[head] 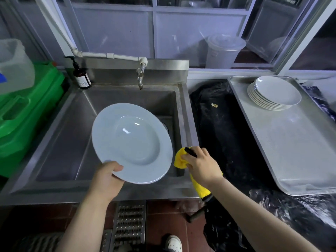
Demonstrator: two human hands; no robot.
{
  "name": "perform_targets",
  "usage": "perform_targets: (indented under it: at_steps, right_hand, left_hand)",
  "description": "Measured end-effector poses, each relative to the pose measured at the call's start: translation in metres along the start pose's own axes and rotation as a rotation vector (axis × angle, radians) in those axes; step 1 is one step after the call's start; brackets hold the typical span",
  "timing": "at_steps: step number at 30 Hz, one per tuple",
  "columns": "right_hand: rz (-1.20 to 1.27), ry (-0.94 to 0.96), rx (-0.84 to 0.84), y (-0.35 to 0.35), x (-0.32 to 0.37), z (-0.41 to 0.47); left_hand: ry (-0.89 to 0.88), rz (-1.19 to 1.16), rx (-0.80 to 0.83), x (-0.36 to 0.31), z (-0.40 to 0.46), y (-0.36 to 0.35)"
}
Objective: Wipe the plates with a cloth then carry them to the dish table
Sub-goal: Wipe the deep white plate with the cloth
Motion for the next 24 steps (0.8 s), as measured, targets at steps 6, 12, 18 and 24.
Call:
perform_targets:
  at_steps: [6, 12, 18, 24]
  right_hand:
    - [0.105, 0.021, 0.337, -0.06, 0.0, -0.012]
    - [0.66, -0.302, 0.068, -0.022, -0.006, 0.015]
    - [1.75, -0.554, 0.421, -0.002, 0.035, 0.029]
    - [2.055, -0.566, 0.278, 0.014, 0.031, 0.026]
  left_hand:
    - [0.003, -0.091, -0.002, 0.01, -0.005, 0.004]
    - [0.032, -0.147, 0.023, 0.009, -0.002, 0.012]
    - [0.091, -0.159, 0.079, -0.004, 0.019, 0.01]
    - [0.141, -0.17, 0.157, -0.015, 0.046, -0.006]
Point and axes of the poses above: each hand's wrist, its own z-axis towards the middle knuckle, its own y-axis out of the back of the hand, x = y × z, the point moved 5 cm from there along z, towards the middle knuckle, and after that the axes turned 8 degrees about -z, right-handed, at the moved point
